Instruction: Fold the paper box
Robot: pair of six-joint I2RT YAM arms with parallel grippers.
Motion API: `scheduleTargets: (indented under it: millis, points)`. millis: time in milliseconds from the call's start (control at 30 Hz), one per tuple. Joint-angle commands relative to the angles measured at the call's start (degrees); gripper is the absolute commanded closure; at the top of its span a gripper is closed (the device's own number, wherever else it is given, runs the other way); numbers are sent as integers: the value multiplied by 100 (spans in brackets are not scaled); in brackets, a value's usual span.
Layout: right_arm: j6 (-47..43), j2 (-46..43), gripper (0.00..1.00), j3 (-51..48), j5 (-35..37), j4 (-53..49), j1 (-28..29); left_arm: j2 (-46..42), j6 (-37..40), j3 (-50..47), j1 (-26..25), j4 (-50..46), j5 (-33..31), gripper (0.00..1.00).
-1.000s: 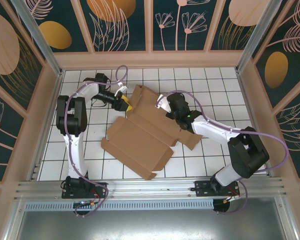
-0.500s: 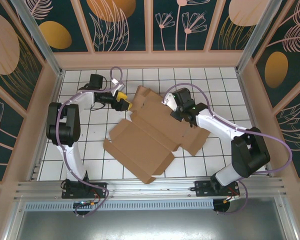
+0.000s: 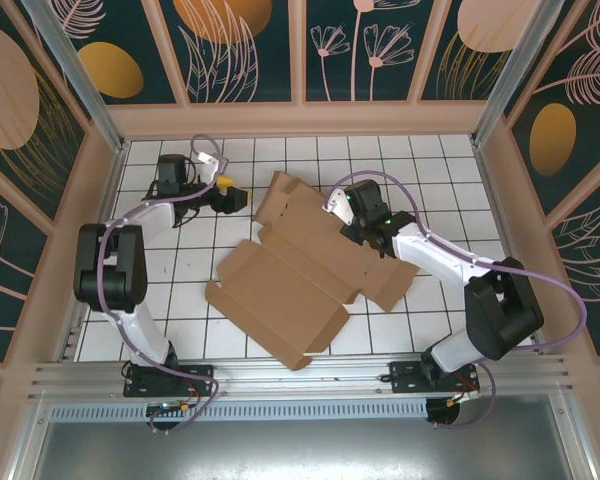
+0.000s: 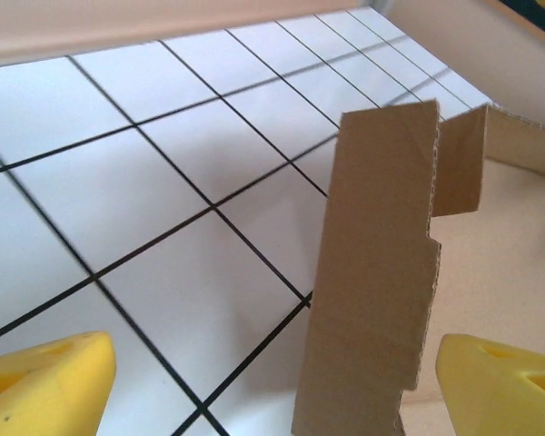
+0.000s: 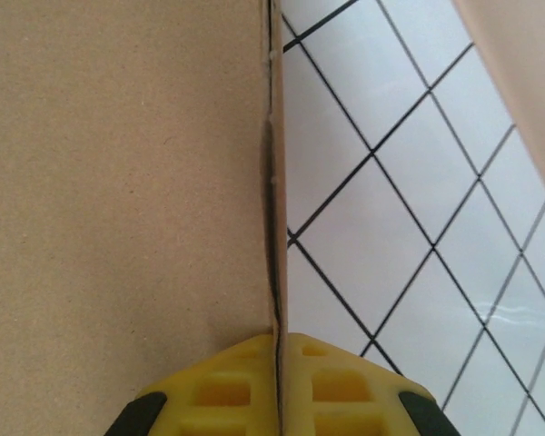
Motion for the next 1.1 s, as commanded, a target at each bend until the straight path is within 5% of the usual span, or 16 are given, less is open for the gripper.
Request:
scheduleTargets:
  millis: [0, 200, 400, 600, 833, 900, 1067]
  points:
    - [-448, -303, 100, -281, 867, 1002, 154, -738, -1634, -451, 15, 1198, -617, 13]
    - [-683, -632, 100, -603, 1240, 1726, 151, -1329, -3806, -1445, -162, 2210, -1579, 30]
    - [-260, -1027, 100, -571, 173, 1296, -76, -1868, -2571, -2313, -343, 1673, -1710, 12]
    - [-193, -1241, 100, -552, -309, 1048, -202, -1261, -2289, -2257, -354, 1482, -712, 11]
    - [-251, -1454, 100, -516, -551, 948, -472, -856, -2621, -2274, -350, 1605, -360, 46]
    - [-206, -1543, 100, -525, -683, 953, -525, -769, -2767, -2260, -352, 1651, -307, 66]
    - [-100, -1773, 100, -582, -976, 966, -594, -597, -3418, -2326, -354, 2168, 168, 81]
